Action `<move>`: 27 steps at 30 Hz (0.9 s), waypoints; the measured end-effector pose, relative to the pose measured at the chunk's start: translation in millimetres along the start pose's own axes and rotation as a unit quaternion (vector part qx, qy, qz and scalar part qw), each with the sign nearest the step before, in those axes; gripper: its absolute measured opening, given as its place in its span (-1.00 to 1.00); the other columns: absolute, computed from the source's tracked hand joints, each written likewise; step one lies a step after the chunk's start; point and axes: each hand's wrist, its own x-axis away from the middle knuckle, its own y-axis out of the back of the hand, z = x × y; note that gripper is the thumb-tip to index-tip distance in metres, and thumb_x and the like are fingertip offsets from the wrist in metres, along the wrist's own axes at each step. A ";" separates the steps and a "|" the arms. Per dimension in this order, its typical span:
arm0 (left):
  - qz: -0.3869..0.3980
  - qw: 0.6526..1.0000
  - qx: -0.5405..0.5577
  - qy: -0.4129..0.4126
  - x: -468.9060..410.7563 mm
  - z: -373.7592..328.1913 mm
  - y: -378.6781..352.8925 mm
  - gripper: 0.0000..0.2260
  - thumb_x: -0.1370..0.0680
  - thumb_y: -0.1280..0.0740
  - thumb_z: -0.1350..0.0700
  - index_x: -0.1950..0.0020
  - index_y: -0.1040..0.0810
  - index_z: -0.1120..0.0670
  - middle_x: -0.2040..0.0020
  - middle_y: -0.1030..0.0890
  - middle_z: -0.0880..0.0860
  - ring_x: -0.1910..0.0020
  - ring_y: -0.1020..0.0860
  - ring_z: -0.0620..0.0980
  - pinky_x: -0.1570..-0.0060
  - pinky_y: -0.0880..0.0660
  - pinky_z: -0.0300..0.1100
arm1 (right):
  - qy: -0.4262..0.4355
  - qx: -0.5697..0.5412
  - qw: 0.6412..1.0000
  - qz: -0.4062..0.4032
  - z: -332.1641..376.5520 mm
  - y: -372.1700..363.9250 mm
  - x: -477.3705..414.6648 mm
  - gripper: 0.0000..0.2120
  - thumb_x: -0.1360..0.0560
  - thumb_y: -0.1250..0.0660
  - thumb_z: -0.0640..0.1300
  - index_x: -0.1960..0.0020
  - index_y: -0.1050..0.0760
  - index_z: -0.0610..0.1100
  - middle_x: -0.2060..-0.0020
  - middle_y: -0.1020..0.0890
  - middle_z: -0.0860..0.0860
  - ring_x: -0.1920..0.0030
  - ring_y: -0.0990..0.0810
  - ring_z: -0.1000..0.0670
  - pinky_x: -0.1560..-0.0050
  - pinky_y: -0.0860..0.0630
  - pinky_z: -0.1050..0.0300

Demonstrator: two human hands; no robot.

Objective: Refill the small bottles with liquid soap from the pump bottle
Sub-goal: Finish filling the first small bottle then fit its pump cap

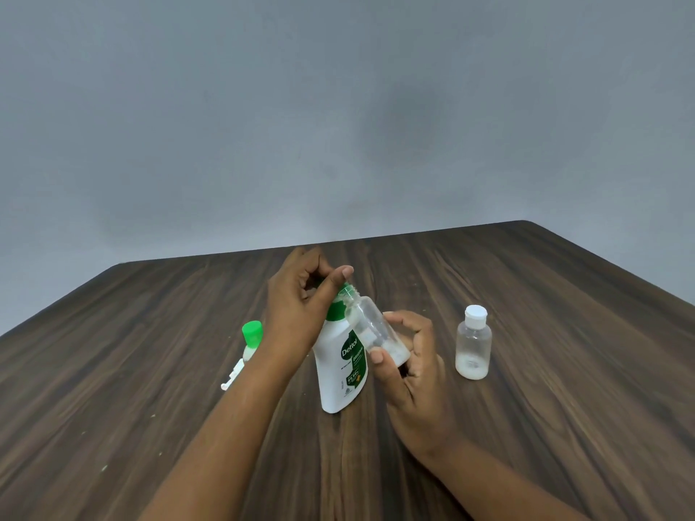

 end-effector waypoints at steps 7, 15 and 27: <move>0.024 0.999 -0.036 -0.024 -7.1 -5.6 4.6 -0.71 -0.45 -0.43 0.09 0.38 -0.39 0.11 0.35 -0.41 -0.02 0.35 -0.39 -0.18 0.35 -0.31 -0.44 | -0.004 -0.003 1.000 0.009 0.3 0.2 -1.4 -0.65 -0.54 -0.17 0.25 -0.20 -0.31 0.07 0.19 -0.59 0.20 0.29 -0.58 0.18 0.31 -0.40 0.44; 0.014 0.996 -0.065 -0.054 -5.3 -5.5 6.6 -0.73 -0.44 -0.38 0.04 0.37 -0.42 0.14 0.38 -0.46 0.00 0.33 -0.44 -0.06 0.32 -0.34 -0.30 | 0.000 0.019 1.000 -0.002 -1.2 -1.0 0.6 -0.65 -0.54 -0.13 0.27 -0.22 -0.29 0.11 0.24 -0.59 0.24 0.33 -0.57 0.19 0.35 -0.39 0.43; -0.007 0.999 -0.035 -0.038 -6.0 -3.5 3.0 -0.73 -0.43 -0.43 0.07 0.37 -0.45 0.17 0.38 -0.48 0.00 0.35 -0.46 -0.10 0.27 -0.43 -0.28 | -0.006 0.017 1.000 0.000 -5.2 -1.3 0.8 -0.64 -0.52 -0.11 0.33 -0.21 -0.28 0.16 0.29 -0.58 0.23 0.39 -0.54 0.17 0.39 -0.37 0.38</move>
